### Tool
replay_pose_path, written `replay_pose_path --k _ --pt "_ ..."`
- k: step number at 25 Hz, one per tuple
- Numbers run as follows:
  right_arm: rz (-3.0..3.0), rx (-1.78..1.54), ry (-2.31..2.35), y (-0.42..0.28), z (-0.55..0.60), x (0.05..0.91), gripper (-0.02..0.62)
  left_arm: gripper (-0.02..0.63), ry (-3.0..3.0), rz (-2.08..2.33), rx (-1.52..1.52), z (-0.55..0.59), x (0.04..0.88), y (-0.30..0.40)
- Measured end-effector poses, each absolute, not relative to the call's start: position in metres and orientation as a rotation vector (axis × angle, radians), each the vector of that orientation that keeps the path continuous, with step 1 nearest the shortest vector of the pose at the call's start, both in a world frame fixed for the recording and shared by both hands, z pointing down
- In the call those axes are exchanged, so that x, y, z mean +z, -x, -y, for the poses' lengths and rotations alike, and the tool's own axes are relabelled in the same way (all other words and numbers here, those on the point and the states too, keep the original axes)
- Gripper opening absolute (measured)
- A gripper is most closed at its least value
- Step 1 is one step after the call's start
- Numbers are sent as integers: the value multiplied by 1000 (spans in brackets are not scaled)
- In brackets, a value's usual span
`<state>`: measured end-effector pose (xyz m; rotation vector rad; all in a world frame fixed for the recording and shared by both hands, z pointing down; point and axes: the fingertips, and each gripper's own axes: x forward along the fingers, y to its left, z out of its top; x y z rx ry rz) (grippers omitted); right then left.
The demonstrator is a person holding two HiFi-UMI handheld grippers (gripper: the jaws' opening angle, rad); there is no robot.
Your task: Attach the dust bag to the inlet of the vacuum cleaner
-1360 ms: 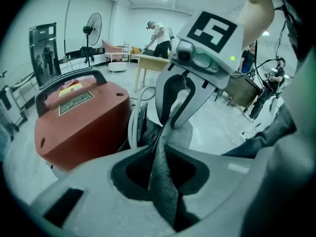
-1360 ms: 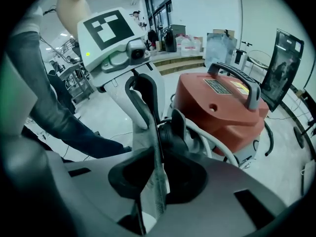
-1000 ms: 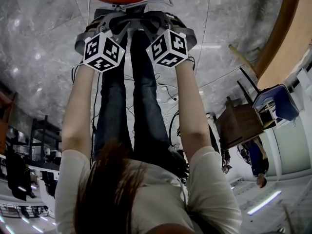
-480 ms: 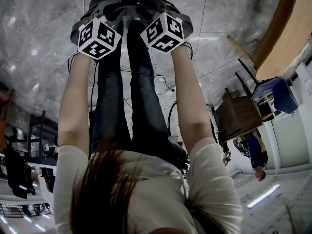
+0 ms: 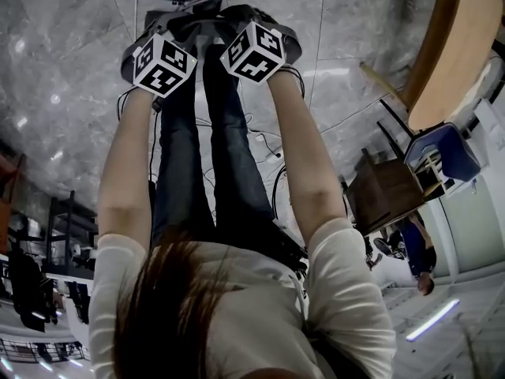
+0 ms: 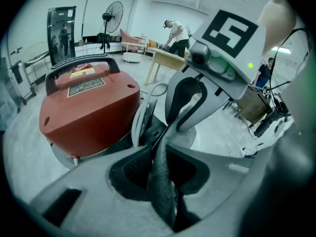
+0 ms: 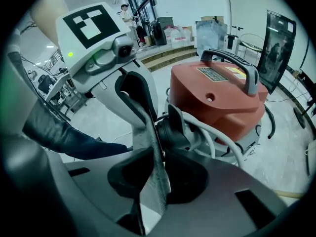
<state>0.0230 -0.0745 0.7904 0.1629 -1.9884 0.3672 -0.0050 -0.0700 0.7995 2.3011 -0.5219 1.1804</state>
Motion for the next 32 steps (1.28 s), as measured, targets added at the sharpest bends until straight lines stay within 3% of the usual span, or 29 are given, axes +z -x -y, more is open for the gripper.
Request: replay_pose_path --k 10,13,19,26,32 --pt "2019 459 -258 -25 75 791 86 90 -2283 554 1140 71 800 6" --pt "2033 565 -308 -29 77 787 156 130 -2233 582 1101 71 800 8" --pt "2050 578 -310 -29 73 779 198 219 -2208 569 1067 67 795 12" --pt "2093 617 -388 -25 79 760 207 221 -2225 630 1049 68 778 14" --pt "2136 675 -513 -30 86 730 155 173 -2215 716 998 70 754 17"
